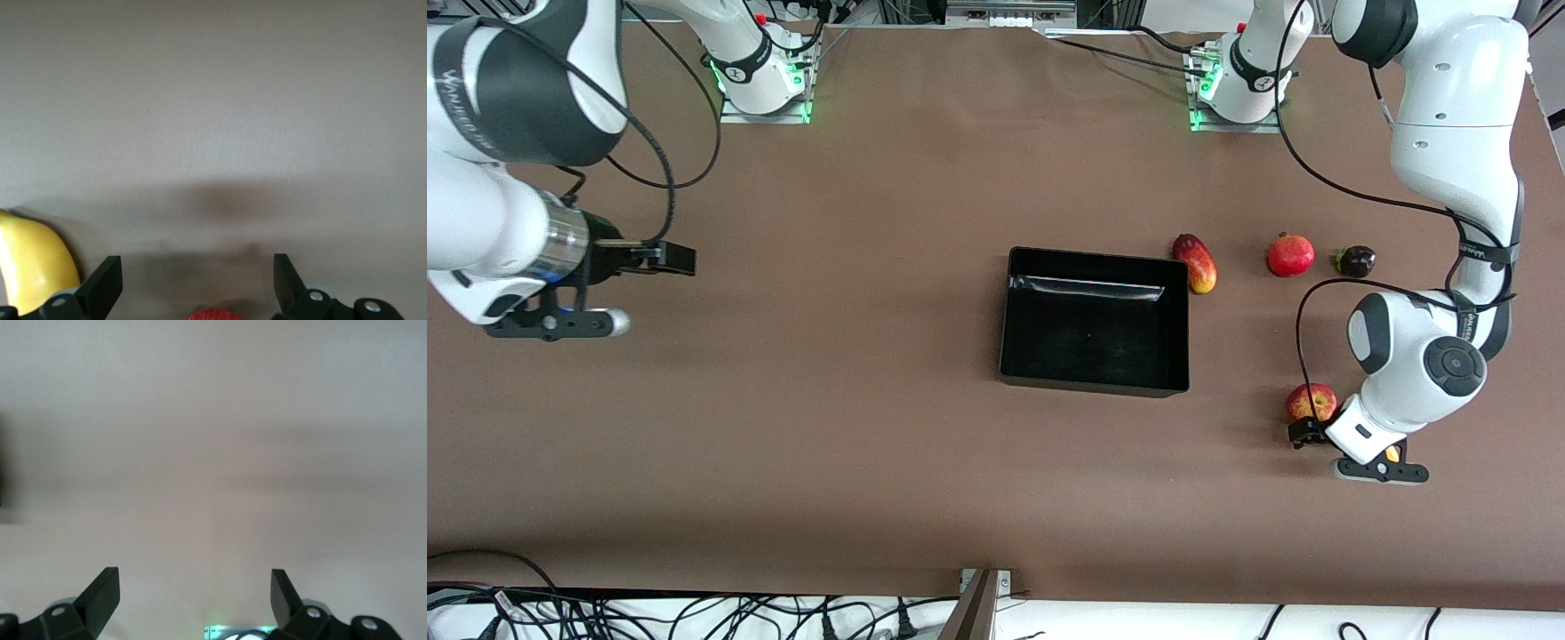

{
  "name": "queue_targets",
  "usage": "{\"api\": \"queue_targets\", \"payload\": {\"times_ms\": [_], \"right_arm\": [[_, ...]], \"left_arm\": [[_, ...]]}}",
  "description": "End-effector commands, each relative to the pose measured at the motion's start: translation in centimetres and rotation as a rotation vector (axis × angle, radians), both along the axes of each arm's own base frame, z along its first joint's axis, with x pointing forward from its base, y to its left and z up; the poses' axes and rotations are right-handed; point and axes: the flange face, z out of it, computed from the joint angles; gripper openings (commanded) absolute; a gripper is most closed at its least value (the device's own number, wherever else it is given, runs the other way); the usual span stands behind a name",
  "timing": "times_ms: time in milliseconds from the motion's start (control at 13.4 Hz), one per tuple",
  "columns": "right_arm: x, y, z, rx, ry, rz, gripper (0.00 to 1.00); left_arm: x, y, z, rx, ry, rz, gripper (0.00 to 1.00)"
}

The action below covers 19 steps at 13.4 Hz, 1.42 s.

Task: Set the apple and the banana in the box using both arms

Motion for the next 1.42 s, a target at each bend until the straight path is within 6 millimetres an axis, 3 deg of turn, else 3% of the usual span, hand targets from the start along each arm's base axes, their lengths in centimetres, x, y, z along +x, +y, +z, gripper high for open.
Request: {"api": "queue_targets", "payload": {"times_ms": [0, 149, 224, 447, 820, 1043, 1118, 1342], "right_arm": [[0.2, -2.1, -1.3, 0.003, -0.034, 0.038, 1.0], [-0.6, -3.6, -1.3, 0.034, -0.065, 0.046, 1.0], [-0.8, -5.5, -1.7, 0.048, -0.072, 0.036, 1.0], [-1.7, -5.6, -2.0, 0.005, -0.096, 0.108, 1.0], [-6.6, -8.0, -4.1, 0.034, -0.223, 0.093, 1.0], [-8.2, -9.2, -2.3, 0.027, -0.203, 0.079, 1.0], [-8.5, -9.5, -2.3, 0.016, -0.184, 0.078, 1.0], [-8.6, -10.4, -0.8, -0.015, -0.206, 0.075, 1.0]], "left_arm": [[-2.2, 1.1, -1.9, 0.013, 0.001, -0.011, 1.0], [-2.7, 1.1, -2.3, 0.012, 0.011, -0.011, 1.0], [-2.9, 1.1, -2.1, 0.011, 0.014, -0.01, 1.0], [-4.1, 0.9, -1.5, 0.009, 0.026, -0.008, 1.0], [-5.9, 0.8, -0.9, 0.006, 0.049, -0.002, 1.0], [-6.6, 0.5, -1.8, -0.001, 0.071, 0.025, 1.0], [-6.7, 0.3, -1.9, -0.003, 0.073, 0.039, 0.94], [-6.5, -0.6, -1.8, -0.017, 0.069, 0.112, 0.5]]}}
